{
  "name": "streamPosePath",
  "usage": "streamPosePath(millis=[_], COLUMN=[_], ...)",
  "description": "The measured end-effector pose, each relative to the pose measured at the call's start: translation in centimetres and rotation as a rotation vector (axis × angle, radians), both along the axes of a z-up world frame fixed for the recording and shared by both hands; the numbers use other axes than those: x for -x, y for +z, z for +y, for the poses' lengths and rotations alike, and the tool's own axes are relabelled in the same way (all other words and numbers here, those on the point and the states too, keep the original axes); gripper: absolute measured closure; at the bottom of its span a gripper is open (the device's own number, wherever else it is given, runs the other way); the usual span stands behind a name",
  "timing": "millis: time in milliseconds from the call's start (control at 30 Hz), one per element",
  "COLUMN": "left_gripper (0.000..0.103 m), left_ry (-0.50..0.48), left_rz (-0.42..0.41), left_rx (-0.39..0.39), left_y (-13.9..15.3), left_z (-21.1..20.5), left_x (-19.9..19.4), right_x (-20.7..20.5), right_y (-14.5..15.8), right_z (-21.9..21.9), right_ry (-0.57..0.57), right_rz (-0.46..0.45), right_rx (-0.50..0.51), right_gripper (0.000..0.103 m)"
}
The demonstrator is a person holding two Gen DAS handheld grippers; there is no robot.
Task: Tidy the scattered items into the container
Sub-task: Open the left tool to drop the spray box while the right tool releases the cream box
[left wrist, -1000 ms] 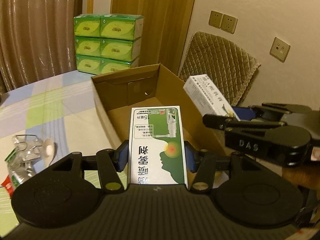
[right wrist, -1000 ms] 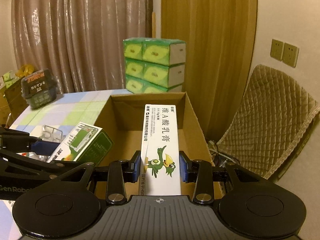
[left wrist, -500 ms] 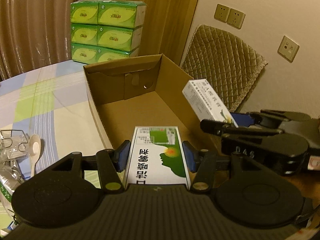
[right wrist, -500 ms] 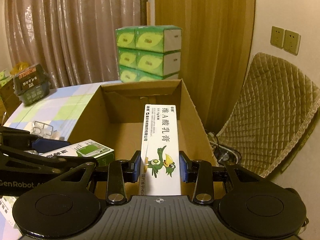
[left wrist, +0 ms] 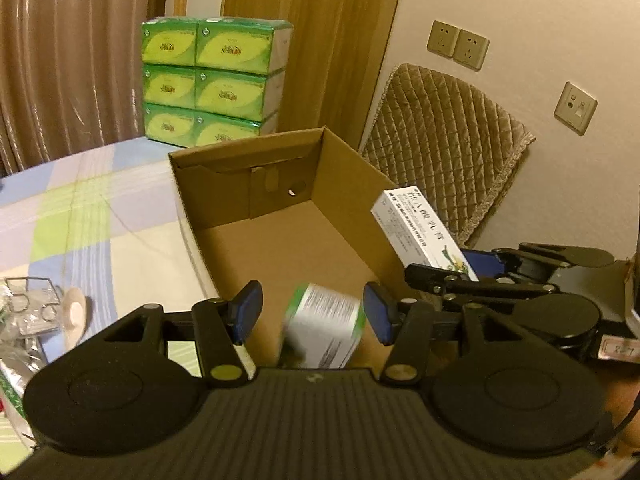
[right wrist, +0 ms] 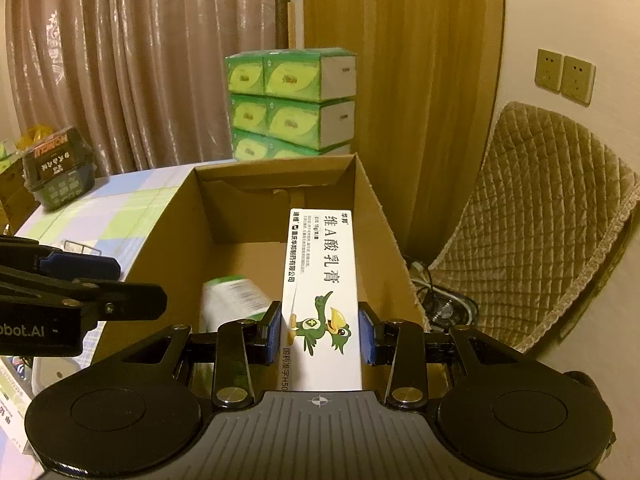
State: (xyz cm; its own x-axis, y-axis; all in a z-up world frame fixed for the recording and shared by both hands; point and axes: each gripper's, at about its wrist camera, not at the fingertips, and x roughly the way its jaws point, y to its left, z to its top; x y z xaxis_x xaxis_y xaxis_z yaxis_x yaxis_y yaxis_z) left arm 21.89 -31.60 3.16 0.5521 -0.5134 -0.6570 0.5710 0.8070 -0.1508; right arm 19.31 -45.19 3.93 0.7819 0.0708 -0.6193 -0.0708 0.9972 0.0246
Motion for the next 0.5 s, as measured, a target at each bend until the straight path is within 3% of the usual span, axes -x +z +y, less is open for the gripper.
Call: streamPosePath(millis=[367, 500], left_gripper=[0.052, 0.052], left_ry=[0.026, 0.036], left_rz=[-0.001, 0.000], left_rx=[-0.002, 0.005], left_y=[0.1, 0.1], left_z=[1.3, 1.8], left_x=[0.4, 0.4], right_x=[-0.1, -0.1], right_y=[0.0, 0.2], right_z=[0.5, 0.8], right_ry=[0.009, 0.020], right_rz=[-0.003, -0.043], right_rx=[0.006, 0.010], right_gripper=[0.068, 0.067])
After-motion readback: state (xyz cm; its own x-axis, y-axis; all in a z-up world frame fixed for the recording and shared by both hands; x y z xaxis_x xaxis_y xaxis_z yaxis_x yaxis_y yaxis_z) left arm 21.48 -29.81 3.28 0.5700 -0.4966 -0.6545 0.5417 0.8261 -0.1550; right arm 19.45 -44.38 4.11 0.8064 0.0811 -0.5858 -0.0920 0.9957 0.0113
